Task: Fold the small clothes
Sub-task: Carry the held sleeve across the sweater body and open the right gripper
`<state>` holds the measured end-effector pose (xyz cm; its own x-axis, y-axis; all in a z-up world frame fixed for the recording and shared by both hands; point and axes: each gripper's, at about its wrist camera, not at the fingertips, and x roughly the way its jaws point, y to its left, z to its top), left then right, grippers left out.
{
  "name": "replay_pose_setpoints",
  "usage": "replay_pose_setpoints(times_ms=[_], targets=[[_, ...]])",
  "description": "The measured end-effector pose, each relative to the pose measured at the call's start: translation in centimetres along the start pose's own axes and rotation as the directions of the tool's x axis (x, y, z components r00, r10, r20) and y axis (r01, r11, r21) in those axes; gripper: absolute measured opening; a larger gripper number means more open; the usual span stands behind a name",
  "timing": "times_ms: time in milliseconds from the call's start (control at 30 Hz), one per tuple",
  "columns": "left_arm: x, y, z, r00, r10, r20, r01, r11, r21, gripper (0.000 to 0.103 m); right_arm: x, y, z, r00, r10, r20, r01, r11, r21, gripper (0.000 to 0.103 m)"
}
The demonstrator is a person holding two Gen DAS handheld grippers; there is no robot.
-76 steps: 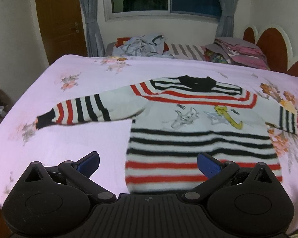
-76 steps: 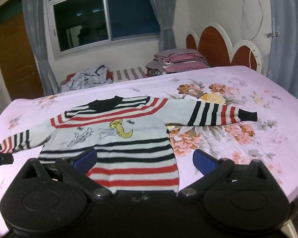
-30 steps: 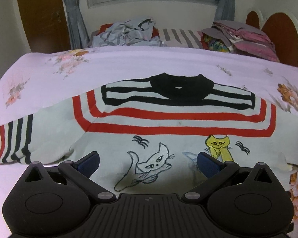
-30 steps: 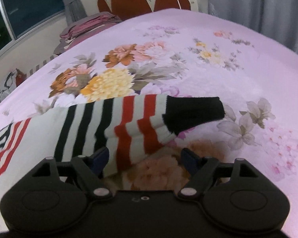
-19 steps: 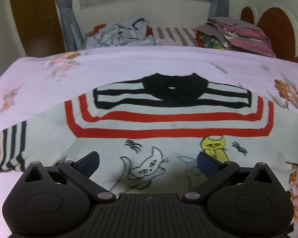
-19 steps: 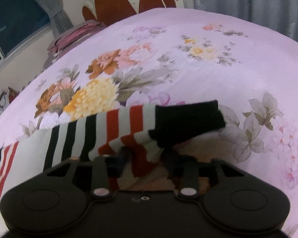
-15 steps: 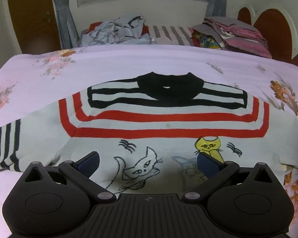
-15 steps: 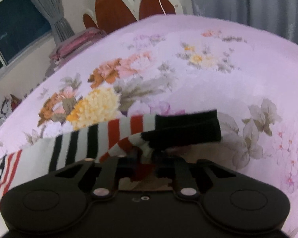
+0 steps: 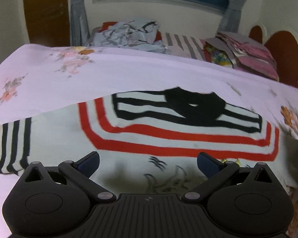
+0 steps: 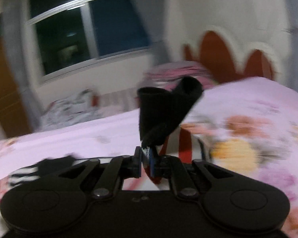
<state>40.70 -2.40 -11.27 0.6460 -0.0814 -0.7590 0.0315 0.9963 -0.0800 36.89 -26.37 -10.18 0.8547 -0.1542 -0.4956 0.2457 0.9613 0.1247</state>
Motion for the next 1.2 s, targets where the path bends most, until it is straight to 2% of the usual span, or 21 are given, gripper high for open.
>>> replay_pose_setpoints(times_ms=[100,200,267,333,367,400,433,533,633,667,700,733,800,833,933,967,1033,1133,1200], targets=[[0.6,2.0,0.2,1.0,-0.013,-0.007,0.013,1.0,-0.017,0.103,2.5,5.3,-1.6,0.994,0.084,-0.069,-0.087,0.995,-0.04,0.008],[1.4,3.5,0.3,0.999,-0.045,-0.02,0.044,0.999,-0.029,0.103,5.2,9.2,-3.9,0.977,0.138,-0.165,-0.148,0.988,-0.053,0.008],[2.1,4.3,0.3,0.997,-0.078,-0.028,0.076,0.996,-0.047,0.103,7.1,11.1,-5.4,0.959,0.152,-0.238,-0.173,0.983,-0.068,0.012],[2.9,4.3,0.2,0.994,-0.101,-0.043,0.099,0.994,-0.042,0.103,8.0,11.9,-6.2,0.946,0.163,-0.279,-0.184,0.982,-0.051,0.022],[3.4,4.1,0.1,0.992,-0.12,-0.05,0.118,0.992,-0.04,0.103,7.9,12.2,-6.4,0.942,0.171,-0.289,-0.19,0.981,-0.04,0.023],[3.9,3.8,0.0,0.987,-0.148,-0.059,0.146,0.989,-0.038,0.103,7.6,12.0,-6.1,0.941,0.176,-0.288,-0.193,0.981,-0.034,0.026],[4.3,3.4,0.0,0.982,-0.178,-0.069,0.176,0.984,-0.034,0.103,7.0,11.7,-5.8,0.946,0.171,-0.275,-0.189,0.981,-0.037,0.034],[6.0,1.2,-0.2,0.957,-0.267,-0.11,0.267,0.964,-0.013,0.103,4.2,10.2,-5.0,0.971,0.108,-0.215,-0.128,0.988,-0.082,0.048],[7.8,-0.8,-0.4,0.935,-0.331,-0.131,0.332,0.943,-0.014,0.103,0.8,7.7,-5.7,0.986,0.009,-0.165,-0.03,0.991,-0.127,0.054],[8.3,-1.4,-0.5,0.932,-0.338,-0.132,0.339,0.941,-0.017,0.102,0.1,6.7,-6.0,0.987,-0.021,-0.16,0.001,0.992,-0.128,0.055],[8.7,-1.9,-0.6,0.931,-0.341,-0.131,0.341,0.94,-0.021,0.099,-0.2,5.8,-6.3,0.986,-0.052,-0.16,0.031,0.991,-0.129,0.056],[9.2,-2.2,-0.6,0.928,-0.351,-0.124,0.35,0.936,-0.027,0.08,-0.7,4.8,-6.6,0.984,-0.08,-0.161,0.059,0.99,-0.129,0.057],[10.3,-2.9,-0.6,0.908,-0.396,-0.14,0.393,0.918,-0.045,0.061,-1.1,3.2,-7.4,0.977,-0.13,-0.171,0.109,0.986,-0.126,0.057],[10.8,-3.1,-0.6,0.907,-0.396,-0.145,0.391,0.918,-0.058,0.055,-1.1,2.4,-7.7,0.972,-0.15,-0.18,0.13,0.984,-0.118,0.057],[11.1,-4.1,-0.9,0.919,-0.373,-0.127,0.37,0.928,-0.052,0.053,-0.5,0.6,-8.4,0.962,-0.186,-0.199,0.175,0.982,-0.072,0.057],[11.1,-4.4,-0.9,0.92,-0.372,-0.123,0.369,0.928,-0.049,0.049,-0.2,0.1,-8.6,0.96,-0.191,-0.203,0.183,0.981,-0.059,0.057],[11.3,-4.9,-0.9,0.919,-0.372,-0.128,0.369,0.928,-0.044,0.007,0.5,-0.5,-8.8,0.958,-0.185,-0.218,0.182,0.983,-0.036,0.057],[10.9,-4.5,-0.7,0.912,-0.392,-0.119,0.386,0.92,-0.07,0.006,1.6,-0.8,-9.1,0.953,-0.185,-0.24,0.184,0.983,-0.027,0.057],[9.7,-3.8,0.0,0.91,-0.41,-0.065,0.405,0.911,-0.08,0.005,2.3,-1.0,-9.2,0.95,-0.178,-0.255,0.182,0.983,-0.008,0.057]])
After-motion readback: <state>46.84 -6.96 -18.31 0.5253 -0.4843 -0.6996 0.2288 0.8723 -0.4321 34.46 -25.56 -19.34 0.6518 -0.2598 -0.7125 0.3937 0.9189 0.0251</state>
